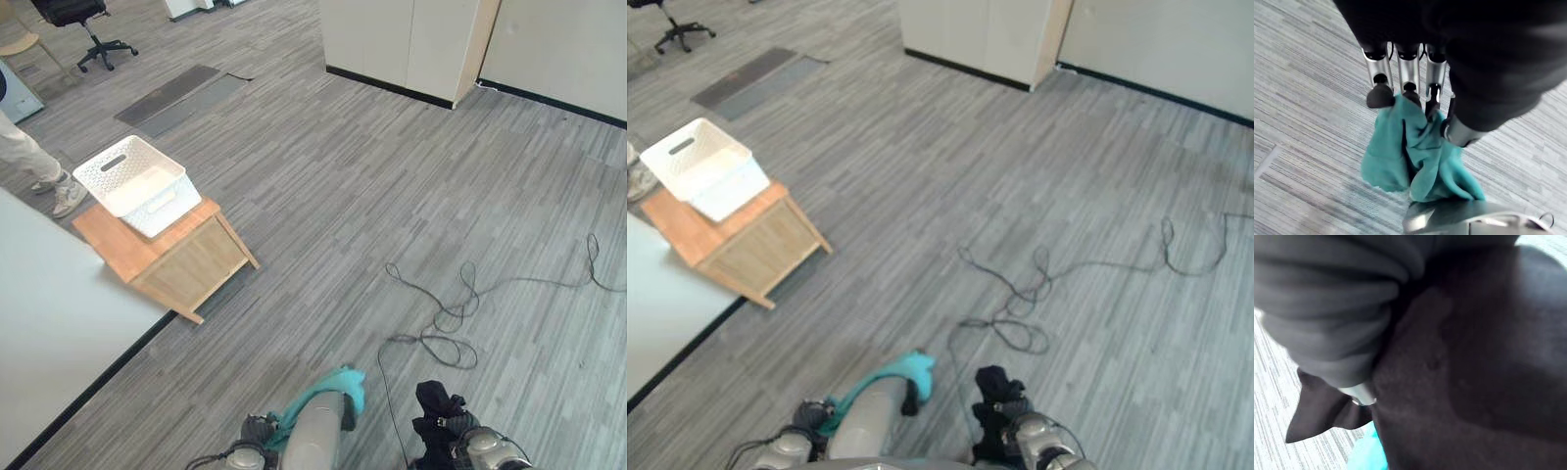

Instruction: Tidy up the quilt and then pick up the clothes from the bed and put them into the laundry hamper.

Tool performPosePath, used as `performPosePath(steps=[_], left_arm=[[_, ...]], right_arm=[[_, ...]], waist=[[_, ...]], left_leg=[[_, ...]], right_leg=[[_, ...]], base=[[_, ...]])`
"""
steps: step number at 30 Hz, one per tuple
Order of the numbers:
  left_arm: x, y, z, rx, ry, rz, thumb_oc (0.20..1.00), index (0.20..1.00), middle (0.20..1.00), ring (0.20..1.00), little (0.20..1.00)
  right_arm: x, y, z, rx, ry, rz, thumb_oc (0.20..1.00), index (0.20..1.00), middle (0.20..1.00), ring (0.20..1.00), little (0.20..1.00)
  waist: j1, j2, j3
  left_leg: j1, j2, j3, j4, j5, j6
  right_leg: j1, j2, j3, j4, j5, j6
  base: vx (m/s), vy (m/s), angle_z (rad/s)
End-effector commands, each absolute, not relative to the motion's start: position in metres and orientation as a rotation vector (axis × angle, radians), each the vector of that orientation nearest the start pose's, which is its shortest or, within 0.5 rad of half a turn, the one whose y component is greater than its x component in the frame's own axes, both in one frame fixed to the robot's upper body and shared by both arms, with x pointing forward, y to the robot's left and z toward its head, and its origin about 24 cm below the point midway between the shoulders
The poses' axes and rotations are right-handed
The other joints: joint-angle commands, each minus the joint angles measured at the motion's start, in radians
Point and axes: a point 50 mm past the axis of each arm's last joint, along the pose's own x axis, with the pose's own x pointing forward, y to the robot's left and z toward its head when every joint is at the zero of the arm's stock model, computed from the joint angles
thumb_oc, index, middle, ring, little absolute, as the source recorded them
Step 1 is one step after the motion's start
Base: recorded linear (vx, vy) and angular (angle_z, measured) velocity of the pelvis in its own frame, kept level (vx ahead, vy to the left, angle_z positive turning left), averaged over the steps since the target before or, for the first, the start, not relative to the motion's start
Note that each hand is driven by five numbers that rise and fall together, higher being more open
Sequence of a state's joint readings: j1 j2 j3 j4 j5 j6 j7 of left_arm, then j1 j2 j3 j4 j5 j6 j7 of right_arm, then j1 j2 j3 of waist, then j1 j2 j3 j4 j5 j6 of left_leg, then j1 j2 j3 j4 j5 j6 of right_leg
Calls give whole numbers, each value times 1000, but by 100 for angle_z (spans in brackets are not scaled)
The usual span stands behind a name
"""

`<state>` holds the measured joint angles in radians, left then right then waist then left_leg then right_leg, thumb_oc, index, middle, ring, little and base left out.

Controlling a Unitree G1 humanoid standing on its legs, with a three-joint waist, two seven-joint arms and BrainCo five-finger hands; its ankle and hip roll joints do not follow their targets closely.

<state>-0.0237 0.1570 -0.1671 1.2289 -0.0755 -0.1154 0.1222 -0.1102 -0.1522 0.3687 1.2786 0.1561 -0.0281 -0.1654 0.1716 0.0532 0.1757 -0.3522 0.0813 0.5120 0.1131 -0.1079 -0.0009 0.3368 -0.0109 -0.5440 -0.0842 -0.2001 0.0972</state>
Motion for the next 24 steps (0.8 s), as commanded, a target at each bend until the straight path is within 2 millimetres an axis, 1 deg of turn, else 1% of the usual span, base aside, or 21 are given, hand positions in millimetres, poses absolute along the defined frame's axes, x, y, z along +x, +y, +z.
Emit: performPosePath(steps=[1, 2, 3, 4, 5, 6, 7, 8, 9, 10, 11, 12, 13, 14, 17, 18, 20, 21, 22, 23, 24], left_arm=[[121, 204, -158, 273, 1078, 81, 200, 200, 200, 200, 200], [113, 209, -160, 265, 1119, 95, 200, 200, 200, 200, 200], [108, 212, -161, 267, 1135, 101, 200, 200, 200, 200, 200], [107, 213, -161, 268, 1135, 102, 200, 200, 200, 200, 200], [101, 214, -163, 283, 1156, 96, 200, 200, 200, 200, 200], [100, 219, -162, 312, 1165, 106, 200, 200, 200, 200, 200], [100, 218, -162, 311, 1165, 106, 200, 200, 200, 200, 200], [103, 218, -162, 319, 1156, 104, 200, 200, 200, 200, 200], [108, 218, -160, 345, 1138, 92, 200, 200, 200, 200, 200], [114, 218, -158, 367, 1118, 79, 200, 200, 200, 200, 200], [129, 213, -154, 387, 1067, 50, 200, 200, 200, 200, 200], [137, 209, -152, 394, 1040, 31, 200, 200, 200, 200, 200], [137, 209, -152, 394, 1040, 31, 200, 200, 200, 200, 200], [148, 203, -149, 402, 999, 11, 200, 200, 200, 200, 200], [164, 195, -144, 437, 938, -29, 200, 200, 200, 200, 200], [158, 196, -146, 456, 954, -43, 200, 200, 200, 200, 200], [151, 198, -149, 458, 976, -41, 200, 200, 200, 200, 200], [139, 201, -153, 469, 1021, -37, 200, 200, 200, 200, 200], [133, 204, -155, 456, 1043, -18, 200, 200, 200, 200, 200], [133, 204, -155, 456, 1044, -18, 200, 200, 200, 200, 200], [114, 211, -160, 436, 1097, 8, 200, 200, 200, 200, 200]], right_arm=[[167, -184, -146, -316, 1006, -28, 200, 200, 200, 200, 200], [161, -181, -149, -311, 1029, -22, 200, 200, 200, 200, 200], [158, -179, -150, -296, 1034, -22, 200, 200, 200, 200, 200], [157, -178, -151, -295, 1034, -21, 200, 200, 200, 200, 200], [155, -179, -152, -283, 1039, -22, 200, 200, 200, 200, 200], [159, -179, -149, -261, 1018, -28, 200, 200, 200, 200, 200], [159, -179, -149, -262, 1018, -28, 200, 200, 200, 200, 200], [164, -178, -147, -258, 1003, -17, 200, 200, 200, 200, 200], [165, -177, -147, -261, 994, -8, 200, 200, 200, 200, 200], [166, -177, -146, -263, 989, -8, 200, 200, 200, 200, 200], [165, -177, -146, -270, 979, -5, 200, 200, 200, 200, 200], [165, -176, -146, -265, 975, -5, 200, 200, 200, 200, 200], [165, -176, -146, -265, 975, -5, 200, 200, 200, 200, 200], [165, -178, -145, -258, 969, -15, 200, 200, 200, 200, 200], [164, -185, -145, -235, 976, -55, 200, 200, 200, 200, 200], [160, -186, -147, -226, 993, -57, 200, 200, 200, 200, 200], [157, -187, -148, -226, 998, -54, 200, 200, 200, 200, 200], [150, -188, -150, -226, 1016, -50, 200, 200, 200, 200, 200], [151, -191, -149, -228, 1020, -47, 200, 200, 200, 200, 200], [151, -191, -149, -228, 1020, -47, 200, 200, 200, 200, 200], [145, -191, -152, -271, 1038, -3, 200, 200, 200, 200, 200]], waist=[[26, -30, 45], [39, -69, 30], [39, -89, 30], [39, -91, 28], [35, -100, 35], [1, -85, 46], [1, -86, 45], [-17, -58, 49], [-41, -38, 55], [-63, -21, 55], [-107, -1, 60], [-125, 4, 60], [-126, 4, 60], [-148, -2, 58], [-182, -15, 48], [-192, -7, 47], [-202, -3, 48], [-206, -21, 37], [-207, -21, 29], [-207, -20, 29], [-188, -17, 45]], left_leg=[[75, 36, 11, -10, 149, 0], [89, -22, -40, 25, 115, 47], [100, -42, -49, 40, 87, 65], [100, -46, -49, 40, 84, 67], [114, -60, -57, 56, 55, 81], [185, -94, -121, 38, 9, 112], [185, -97, -121, 36, 8, 114], [229, -85, -151, 8, 18, 121], [280, -89, -202, -23, 6, 123], [311, -89, -251, -47, 1, 118], [374, -95, -344, -81, -14, 99], [398, -97, -397, -90, -21, 87], [398, -97, -397, -90, -21, 87], [429, -101, -448, -102, -36, 69], [516, -87, -549, -143, -81, 23], [574, -55, -583, -130, -126, 2], [613, -37, -608, -111, -160, -7], [627, -30, -635, -22, -186, -26], [612, -25, -631, 37, -141, -39], [611, -24, -630, 40, -143, -39], [498, -6, -600, 337, -11, -62]], right_leg=[[-34, -4, 117, -2, -15, 13], [-45, -44, 101, 151, 14, 49], [-71, -76, 94, 258, 59, 97], [-74, -81, 94, 265, 56, 101], [-101, -116, 92, 362, 126, 143], [-215, -151, 169, 596, 251, 163], [-219, -155, 170, 604, 247, 164], [-282, -148, 186, 663, 277, 155], [-321, -162, 183, 682, 254, 145], [-364, -171, 187, 669, 225, 121], [-426, -176, 195, 569, 152, 73], [-445, -171, 219, 498, 133, 59], [-444, -170, 218, 498, 134, 59], [-450, -166, 265, 348, 136, 53], [-505, -198, 352, 81, 223, 79], [-544, -233, 322, 32, 270, 106], [-552, -236, 308, 48, 274, 113], [-514, -216, 324, 72, 273, 110], [-504, -209, 338, 93, 276, 100], [-505, -208, 338, 94, 275, 100], [-443, -174, 347, 98, 249, 50]], base=[[680, 220, 149], [649, 264, 199], [652, 268, 189], [387, 199, 166], [582, 271, 129], [574, 265, 139], [548, 198, 133], [361, 55, 147], [557, 70, 109], [784, 19, 86], [759, -45, 107], [566, -65, 150], [402, -101, 246], [434, -148, 213], [767, -276, 150], [912, -361, 125], [696, -309, 113], [644, -251, 72], [638, -249, 67], [532, -193, 55], [479, -256, 61]])
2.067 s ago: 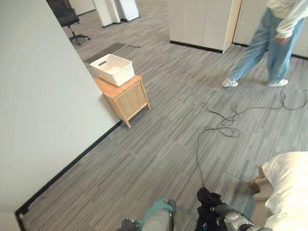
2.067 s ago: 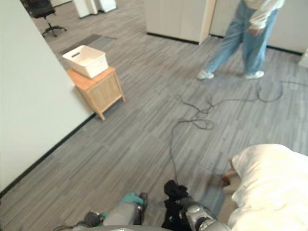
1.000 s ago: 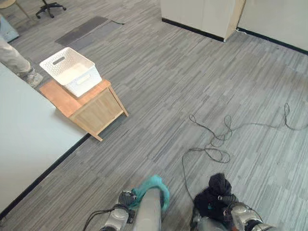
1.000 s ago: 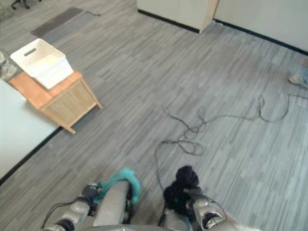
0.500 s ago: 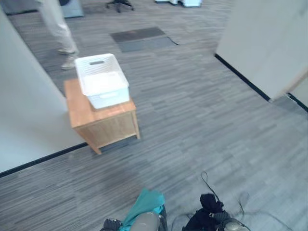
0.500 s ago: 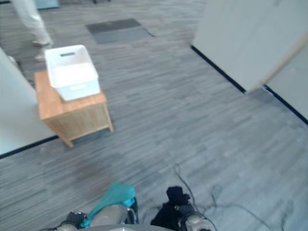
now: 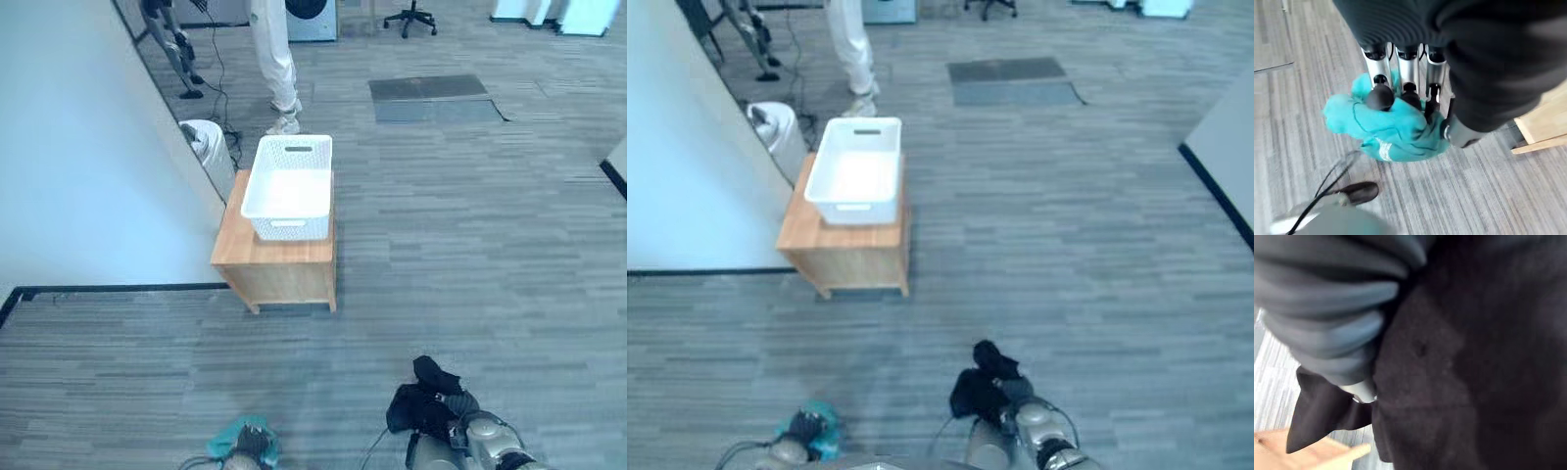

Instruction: Tidy up the quilt and then pick up the clothes from the bed and put them into the laundry hamper.

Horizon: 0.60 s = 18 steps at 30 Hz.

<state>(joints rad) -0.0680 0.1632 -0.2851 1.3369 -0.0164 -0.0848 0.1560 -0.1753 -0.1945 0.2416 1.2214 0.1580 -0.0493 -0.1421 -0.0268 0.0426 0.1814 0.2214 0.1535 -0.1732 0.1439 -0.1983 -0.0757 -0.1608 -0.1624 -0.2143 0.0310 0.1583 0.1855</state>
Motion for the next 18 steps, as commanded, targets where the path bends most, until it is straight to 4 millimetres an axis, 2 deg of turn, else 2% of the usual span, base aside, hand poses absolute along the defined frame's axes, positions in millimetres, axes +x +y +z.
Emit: performPosePath(steps=[1, 2, 3, 4, 5, 7, 8, 9, 10, 11, 12, 14, 15, 16, 17, 18], left_arm=[[111, 215, -160, 424, 1102, 25, 200, 200, 200, 200, 200], [111, 215, -159, 425, 1102, 25, 200, 200, 200, 200, 200], [121, 216, -156, 381, 1066, 57, 200, 200, 200, 200, 200], [121, 216, -156, 381, 1065, 57, 200, 200, 200, 200, 200], [127, 211, -154, 377, 1036, 55, 200, 200, 200, 200, 200], [133, 208, -152, 352, 1015, 72, 200, 200, 200, 200, 200], [133, 208, -152, 352, 1015, 72, 200, 200, 200, 200, 200], [133, 204, -153, 364, 1017, 55, 200, 200, 200, 200, 200], [133, 204, -153, 364, 1017, 56, 200, 200, 200, 200, 200], [131, 206, -154, 377, 1027, 56, 200, 200, 200, 200, 200], [130, 208, -154, 382, 1036, 57, 200, 200, 200, 200, 200], [129, 208, -154, 382, 1037, 57, 200, 200, 200, 200, 200], [123, 215, -155, 361, 1070, 101, 200, 200, 200, 200, 200], [122, 217, -155, 365, 1075, 110, 200, 200, 200, 200, 200], [119, 218, -156, 365, 1083, 117, 200, 200, 200, 200, 200], [115, 221, -157, 365, 1092, 134, 200, 200, 200, 200, 200]], right_arm=[[146, -190, -152, -286, 1037, 14, 200, 200, 200, 200, 200], [146, -189, -152, -286, 1036, 14, 200, 200, 200, 200, 200], [151, -189, -150, -301, 1028, 48, 200, 200, 200, 200, 200], [152, -188, -150, -301, 1028, 49, 200, 200, 200, 200, 200], [153, -185, -150, -335, 1035, 94, 200, 200, 200, 200, 200], [156, -181, -150, -338, 1025, 111, 200, 200, 200, 200, 200], [156, -181, -150, -338, 1025, 111, 200, 200, 200, 200, 200], [161, -179, -148, -325, 1002, 105, 200, 200, 200, 200, 200], [161, -179, -148, -325, 1002, 105, 200, 200, 200, 200, 200], [167, -177, -145, -307, 967, 84, 200, 200, 200, 200, 200], [168, -177, -144, -306, 960, 75, 200, 200, 200, 200, 200], [167, -177, -144, -307, 961, 75, 200, 200, 200, 200, 200], [173, -159, -142, -300, 926, 132, 200, 200, 200, 200, 200], [176, -157, -141, -294, 917, 130, 200, 200, 200, 200, 200], [175, -155, -141, -288, 920, 135, 200, 200, 200, 200, 200], [175, -154, -141, -284, 917, 132, 200, 200, 200, 200, 200]], waist=[[26, -17, 52], [24, -20, 49], [69, -47, 80], [66, -47, 78], [99, -60, 88], [131, -56, 87], [131, -60, 85], [142, -51, 63], [141, -54, 62], [123, -39, 39], [113, -39, 35], [114, -42, 37], [115, -62, 11], [107, -61, 12], [96, -68, 12], [83, -63, 14]], left_leg=[[-150, -77, 102, 474, 139, 19], [-154, -80, 100, 473, 142, 19], [-279, -56, 165, 687, 173, 51], [-285, -56, 161, 691, 173, 51], [-363, -59, 215, 672, 131, 53], [-433, -75, 273, 503, 94, 55], [-433, -79, 274, 497, 99, 56], [-432, -78, 365, 234, 113, 65], [-431, -81, 366, 226, 118, 66], [-412, -43, 539, 61, 170, 42], [-395, -32, 626, 17, 190, 40], [-386, -37, 628, 9, 191, 39], [-292, -101, 608, -97, 156, 95], [-267, -110, 601, -114, 148, 106], [-248, -128, 589, -121, 133, 128], [-219, -129, 578, -152, 129, 136]], right_leg=[[98, -15, 5, -30, -122, -68], [95, -19, 3, -30, -121, -67], [196, 2, -11, -64, -152, -121], [194, 3, -14, -64, -151, -121], [259, 9, -40, -103, -185, -124], [315, 30, -56, -118, -228, -117], [313, 27, -57, -118, -228, -117], [347, 51, -83, -118, -270, -103], [345, 48, -84, -118, -270, -103], [392, 102, -119, -118, -319, -101], [414, 119, -137, -117, -325, -101], [418, 116, -135, -117, -327, -100], [383, 103, -191, 112, -309, -48], [343, 74, -210, 228, -287, -4], [310, 37, -202, 321, -229, 51], [253, 16, -179, 435, -179, 73]], base=[[475, -256, 32], [430, -336, -17], [288, -242, -46], [594, -351, -21], [470, -125, 15], [498, -64, 34], [505, 31, 22], [330, 24, 12], [669, 27, 39], [482, 22, 63], [491, 25, 77], [305, 68, 94], [587, 166, 74], [717, 209, 45], [364, 132, 85], [226, 80, 96]])
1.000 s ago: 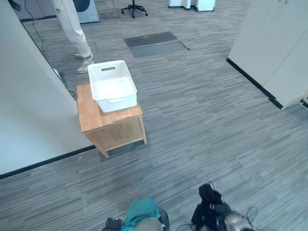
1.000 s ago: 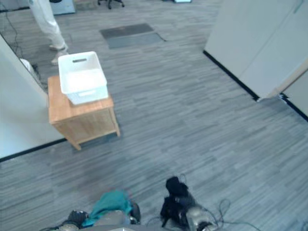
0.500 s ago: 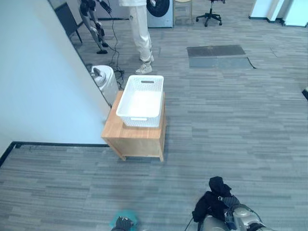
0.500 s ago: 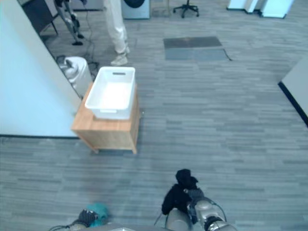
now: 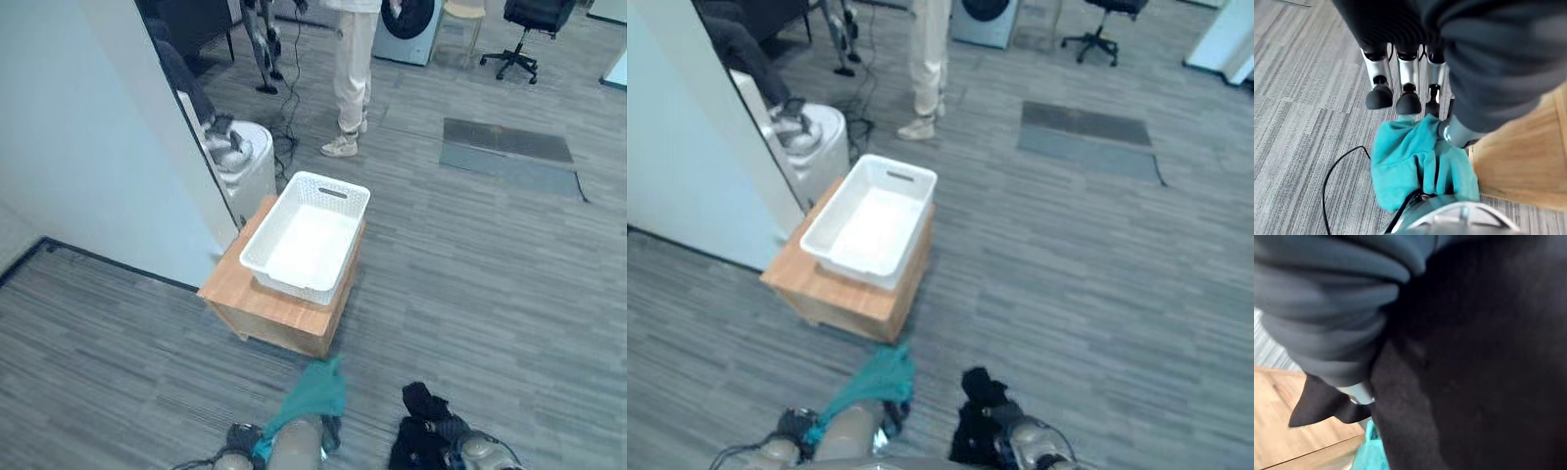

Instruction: Tidy up the quilt and then pick up the clothes from the bed and put them into the laundry hamper.

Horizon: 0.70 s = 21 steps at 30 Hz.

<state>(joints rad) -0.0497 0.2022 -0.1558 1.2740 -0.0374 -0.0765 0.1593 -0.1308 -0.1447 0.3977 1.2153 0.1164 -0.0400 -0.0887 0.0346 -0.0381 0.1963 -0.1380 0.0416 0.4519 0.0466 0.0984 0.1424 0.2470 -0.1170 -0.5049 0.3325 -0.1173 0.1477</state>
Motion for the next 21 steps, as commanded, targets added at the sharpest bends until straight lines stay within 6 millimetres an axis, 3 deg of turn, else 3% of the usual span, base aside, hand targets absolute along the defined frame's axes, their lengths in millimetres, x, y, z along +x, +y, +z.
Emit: performPosePath(steps=[1, 2, 4, 5, 8, 9, 10, 11, 12, 13, 14, 15, 16, 17, 18, 19, 20, 21], left_arm=[[115, 222, -157, 365, 1092, 134, 200, 200, 200, 200, 200], [119, 227, -154, 356, 1078, 176, 200, 200, 200, 200, 200], [120, 228, -153, 359, 1072, 181, 200, 200, 200, 200, 200], [127, 231, -150, 366, 1045, 194, 200, 200, 200, 200, 200], [133, 234, -147, 369, 1020, 207, 200, 200, 200, 200, 200], [136, 232, -147, 384, 1003, 198, 200, 200, 200, 200, 200], [136, 232, -147, 384, 1003, 198, 200, 200, 200, 200, 200], [138, 256, -140, 420, 992, 216, 200, 200, 200, 200, 200], [151, 251, -136, 423, 950, 227, 200, 200, 200, 200, 200], [152, 252, -135, 441, 942, 233, 200, 200, 200, 200, 200], [142, 249, -140, 476, 963, 207, 200, 200, 200, 200, 200], [142, 249, -140, 476, 963, 207, 200, 200, 200, 200, 200], [136, 251, -141, 481, 972, 221, 200, 200, 200, 200, 200], [134, 260, -140, 443, 998, 296, 200, 200, 200, 200, 200], [134, 260, -140, 443, 998, 296, 200, 200, 200, 200, 200], [128, 264, -141, 432, 1017, 315, 200, 200, 200, 200, 200], [106, 268, -146, 384, 1070, 358, 200, 200, 200, 200, 200], [106, 268, -146, 384, 1070, 358, 200, 200, 200, 200, 200]], right_arm=[[175, -154, -141, -284, 917, 133, 200, 200, 200, 200, 200], [177, -152, -140, -277, 906, 136, 200, 200, 200, 200, 200], [177, -152, -140, -279, 902, 135, 200, 200, 200, 200, 200], [180, -153, -138, -281, 887, 122, 200, 200, 200, 200, 200], [184, -157, -136, -274, 873, 94, 200, 200, 200, 200, 200], [186, -163, -134, -245, 865, 44, 200, 200, 200, 200, 200], [186, -163, -134, -245, 865, 44, 200, 200, 200, 200, 200], [180, -271, -116, -243, 911, -143, 200, 200, 200, 200, 200], [179, -233, -126, -201, 877, -67, 200, 200, 200, 200, 200], [187, -218, -122, -145, 830, -82, 200, 200, 200, 200, 200], [183, -208, -128, -80, 840, -157, 200, 200, 200, 200, 200], [183, -208, -128, -80, 840, -157, 200, 200, 200, 200, 200], [175, -209, -133, -51, 873, -197, 200, 200, 200, 200, 200], [168, -216, -135, -63, 896, -200, 200, 200, 200, 200, 200], [168, -216, -135, -63, 896, -200, 200, 200, 200, 200, 200], [164, -209, -138, -74, 901, -197, 200, 200, 200, 200, 200], [160, -217, -138, -55, 894, -251, 200, 200, 200, 200, 200], [159, -217, -138, -56, 894, -251, 200, 200, 200, 200, 200]], waist=[[21, 17, -2], [5, 43, 3], [-1, 46, 4], [-9, 48, 4], [-12, 43, -3], [-22, 33, -8], [-22, 33, -10], [-39, 9, -17], [-55, -6, -3], [-69, -20, 3], [-68, -35, 8], [-69, -35, 8], [-70, -49, 10], [-92, -72, 3], [-93, -72, 3], [-83, -72, -1], [-73, -56, -11], [-76, -54, -12]], left_leg=[[139, -19, -47, -57, -167, -81], [172, 10, -72, -76, -149, -80], [186, 12, -92, -85, -151, -80], [200, 13, -142, -95, -150, -94], [203, 23, -185, -97, -153, -115], [208, 28, -258, -98, -163, -137], [206, 28, -258, -97, -162, -137], [213, 42, -315, -96, -170, -160], [217, 49, -354, -91, -181, -170], [214, 64, -399, -73, -193, -182], [205, 86, -494, -31, -215, -204], [205, 86, -494, -31, -215, -204], [199, 101, -538, -17, -220, -218], [202, 138, -554, -17, -217, -244], [202, 138, -555, -17, -217, -244], [203, 167, -559, -25, -197, -260], [179, 241, -566, -77, -111, -294], [180, 243, -568, -81, -109, -296]], right_leg=[[-159, -32, 112, 139, 94, 111], [-249, -56, 123, 224, 145, 114], [-255, -75, 123, 207, 126, 103], [-266, -82, 142, 105, 75, 60], [-260, -87, 181, -30, 54, 34], [-260, -99, 291, -179, 61, 21], [-261, -99, 291, -181, 63, 21], [-262, -116, 399, -235, 87, 31], [-265, -134, 486, -258, 111, 37], [-268, -147, 572, -263, 137, 42], [-273, -149, 692, -236, 171, 60], [-272, -149, 692, -236, 171, 60], [-271, -138, 733, -218, 181, 66], [-250, -110, 718, -227, 105, 60], [-250, -110, 718, -227, 105, 60], [-238, -100, 671, -249, 75, 57], [-217, -50, 636, -294, 25, 32], [-216, -48, 633, -294, 25, 31]], base=[[253, 15, 83], [254, -28, 61], [285, -67, 83], [315, -148, 101], [297, -220, 112], [369, -355, 84], [429, -477, 77], [266, -382, 101], [386, -613, 211], [453, -796, 234], [352, -638, 223], [339, -665, 173], [309, -656, 203], [309, -656, 186], [278, -572, 144], [178, -558, 91], [180, -562, 59], [136, -510, 40]])
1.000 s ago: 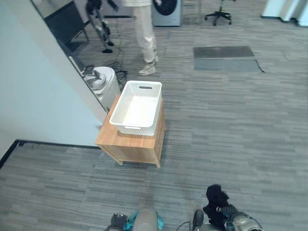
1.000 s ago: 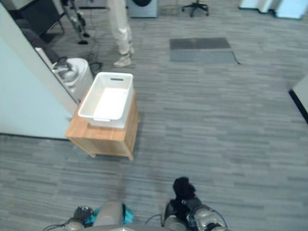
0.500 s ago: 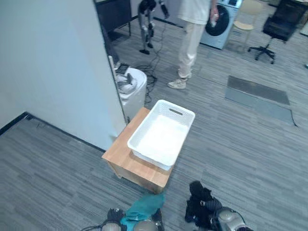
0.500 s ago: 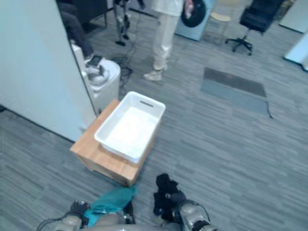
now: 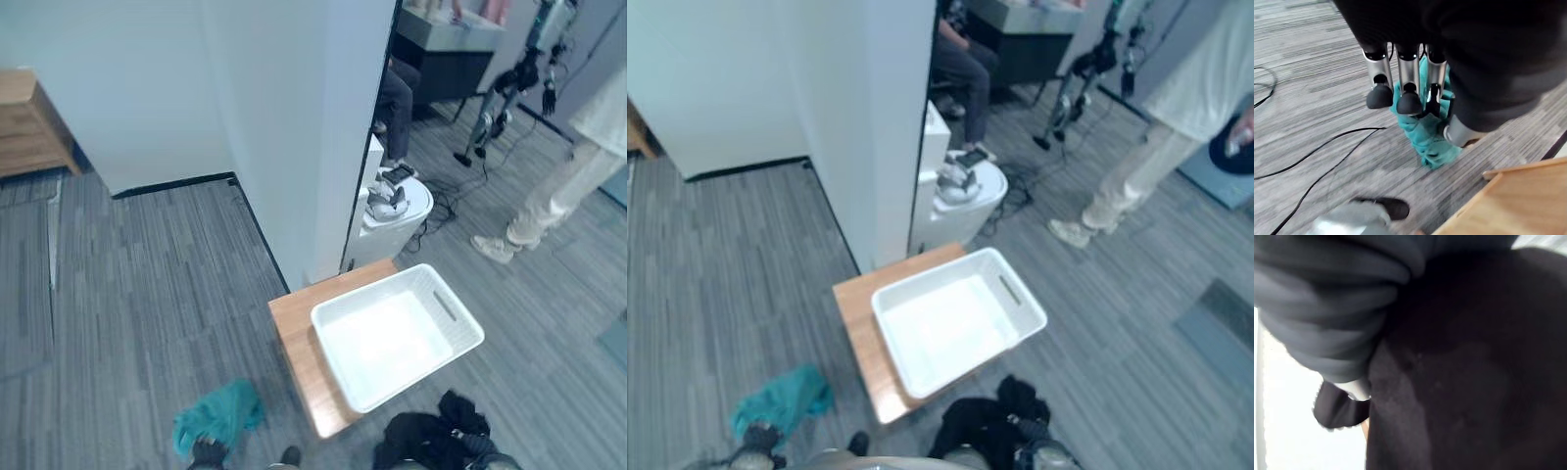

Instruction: Tidy up the quilt and then pick up the clothes from the bed and put them into the laundry hamper.

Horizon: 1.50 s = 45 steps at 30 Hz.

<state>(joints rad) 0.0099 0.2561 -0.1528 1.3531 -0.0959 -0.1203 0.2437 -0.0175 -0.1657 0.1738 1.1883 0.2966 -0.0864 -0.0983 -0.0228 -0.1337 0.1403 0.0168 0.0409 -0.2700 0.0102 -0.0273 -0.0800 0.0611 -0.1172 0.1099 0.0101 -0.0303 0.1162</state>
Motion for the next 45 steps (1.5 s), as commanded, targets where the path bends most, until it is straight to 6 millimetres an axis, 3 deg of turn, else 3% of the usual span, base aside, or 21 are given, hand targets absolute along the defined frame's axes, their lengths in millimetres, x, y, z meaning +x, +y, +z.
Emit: performPosePath(steps=[1, 3, 4, 5, 7, 8, 9, 10, 14, 20, 26, 29, 31, 32, 33, 35, 38, 42, 43, 44, 45], left_arm=[[105, 266, -147, 355, 1068, 382, 200, 200, 200, 200, 200], [97, 257, -151, 347, 1085, 349, 200, 200, 200, 200, 200], [87, 263, -151, 334, 1099, 391, 200, 200, 200, 200, 200], [102, 264, -148, 385, 1075, 362, 200, 200, 200, 200, 200], [103, 266, -147, 401, 1076, 337, 200, 200, 200, 200, 200], [99, 267, -147, 426, 1084, 309, 200, 200, 200, 200, 200], [99, 267, -148, 426, 1084, 308, 200, 200, 200, 200, 200], [97, 266, -148, 445, 1076, 295, 200, 200, 200, 200, 200], [98, 271, -145, 490, 1065, 258, 200, 200, 200, 200, 200], [93, 278, -144, 474, 1072, 290, 200, 200, 200, 200, 200], [107, 277, -138, 420, 983, 343, 200, 200, 200, 200, 200], [143, 271, -121, 360, 807, 360, 200, 200, 200, 200, 200], [195, 261, -86, 324, 545, 323, 200, 200, 200, 200, 200], [216, 256, -66, 322, 428, 295, 200, 200, 200, 200, 200], [228, 253, -54, 315, 362, 281, 200, 200, 200, 200, 200], [242, 250, -38, 315, 283, 267, 200, 200, 200, 200, 200], [289, 227, 34, 369, -64, 188, 200, 200, 200, 200, 200], [304, 207, 75, 437, -272, 128, 200, 200, 200, 200, 200], [307, 180, 121, 491, -505, 30, 200, 200, 200, 200, 200], [272, 103, 191, 267, -855, -99, 200, 200, 200, 200, 200], [276, 159, 169, 524, -726, -56, 200, 200, 200, 200, 200]], right_arm=[[163, -237, -132, -55, 872, -288, 200, 200, 200, 200, 200], [183, -241, -116, -96, 752, -305, 200, 200, 200, 200, 200], [226, -273, -48, -202, 451, -284, 200, 200, 200, 200, 200], [227, -279, -41, -274, 429, -251, 200, 200, 200, 200, 200], [224, -292, -44, -271, 456, -298, 200, 200, 200, 200, 200], [236, -309, -16, -304, 339, -348, 200, 200, 200, 200, 200], [236, -309, -16, -305, 340, -348, 200, 200, 200, 200, 200], [253, -313, 18, -371, 201, -335, 200, 200, 200, 200, 200], [279, -306, 78, -469, -31, -282, 200, 200, 200, 200, 200], [303, -272, 117, -573, -182, -126, 200, 200, 200, 200, 200], [317, -252, 112, -589, -155, -65, 200, 200, 200, 200, 200], [323, -244, 96, -581, -94, -54, 200, 200, 200, 200, 200], [327, -237, 78, -584, -24, -62, 200, 200, 200, 200, 200], [327, -234, 66, -585, 18, -68, 711, 711, 711, 711, 711], [328, -232, 63, -591, 34, -70, 1000, 1000, 1000, 1000, 1000], [328, -228, 55, -601, 63, -62, 1000, 1000, 1000, 1000, 1000], [329, -213, 43, -885, 68, 19, 1000, 1000, 1000, 1000, 1000], [324, -204, 34, -1157, 37, 133, 1000, 1000, 1000, 1000, 1000], [310, -196, 14, -1279, 32, 214, 1000, 1000, 1000, 1000, 1000], [303, -199, -1, -1264, 108, 179, 1000, 1000, 1000, 1000, 1000], [293, -212, -7, -1271, 138, 182, 1000, 1000, 1000, 1000, 1000]], waist=[[-33, 46, 44], [-64, 45, 50], [-97, 25, 54], [-85, 19, 63], [-84, 14, 55], [-98, 9, 46], [-97, 9, 47], [-103, 13, 38], [-97, 13, 21], [-57, 27, 4], [-17, 39, 29], [5, 54, 55], [16, 76, 72], [20, 87, 76], [20, 94, 76], [18, 100, 77], [3, 111, 70], [-8, 111, 59], [-34, 109, 42], [-35, 107, 39], [-14, 119, 40]], left_leg=[[8, 262, 206, -58, 55, -76], [-21, 272, 467, -47, 84, -50], [5, 237, 563, 13, 23, -40], [-16, 165, 532, 124, -38, -20], [-59, 130, 499, 190, -59, -20], [-49, 93, 582, 197, -90, -7], [-47, 93, 582, 196, -89, -7], [1, 87, 638, 120, -97, 7], [52, 93, 623, 17, -48, 5], [84, 114, 603, -83, 11, -9], [71, 125, 574, -91, 32, -19], [56, 126, 551, -95, 43, -25], [32, 125, 530, -97, 53, -30], [28, 125, 525, -97, 52, -31], [23, 126, 524, -97, 55, -32], [24, 128, 521, -97, 55, -33], [53, 130, 518, -97, 45, -35], [63, 132, 516, -97, 42, -36], [82, 134, 519, -97, 33, -36], [83, 130, 511, -97, 26, -30], [81, 131, 508, -97, 29, -29]], right_leg=[[-10, -42, -19, -1, -75, 57], [32, -50, -117, -52, -74, 39], [31, -46, -136, -77, -55, 32], [21, -40, -151, -79, -37, 17], [12, -39, -173, -70, -38, 7], [19, -21, -218, -65, -44, 0], [20, -22, -218, -65, -44, 0], [27, -13, -252, -72, -31, 9], [38, -15, -285, -88, -14, 15], [37, -1, -312, -97, -25, 12], [42, 6, -344, -97, -44, 7], [43, 5, -369, -97, -50, 7], [31, 1, -387, -97, -51, 7], [30, -1, -393, -97, -53, 8], [28, -2, -396, -97, -53, 8], [31, -4, -398, -97, -54, 9], [62, -8, -393, -97, -60, 12], [69, -8, -391, -97, -58, 14], [79, -8, -378, -97, -56, 16], [82, -9, -380, -97, -57, 16], [78, -7, -377, -97, -57, 15]], base=[[61, -323, 49], [-36, -411, 136], [-200, -391, 154], [-184, -376, 98], [-74, -224, 9], [-16, -144, 18], [-17, -188, 95], [-2, -44, 103], [21, -36, 31], [31, -47, 18], [24, -54, 17], [-27, -45, 31], [-63, -30, 38], [-18, 2, 20], [-6, 1, 17], [2, 0, 11], [14, -3, 0], [4, -10, -1], [16, -53, -5], [-20, -61, -10], [-35, -34, -7]])
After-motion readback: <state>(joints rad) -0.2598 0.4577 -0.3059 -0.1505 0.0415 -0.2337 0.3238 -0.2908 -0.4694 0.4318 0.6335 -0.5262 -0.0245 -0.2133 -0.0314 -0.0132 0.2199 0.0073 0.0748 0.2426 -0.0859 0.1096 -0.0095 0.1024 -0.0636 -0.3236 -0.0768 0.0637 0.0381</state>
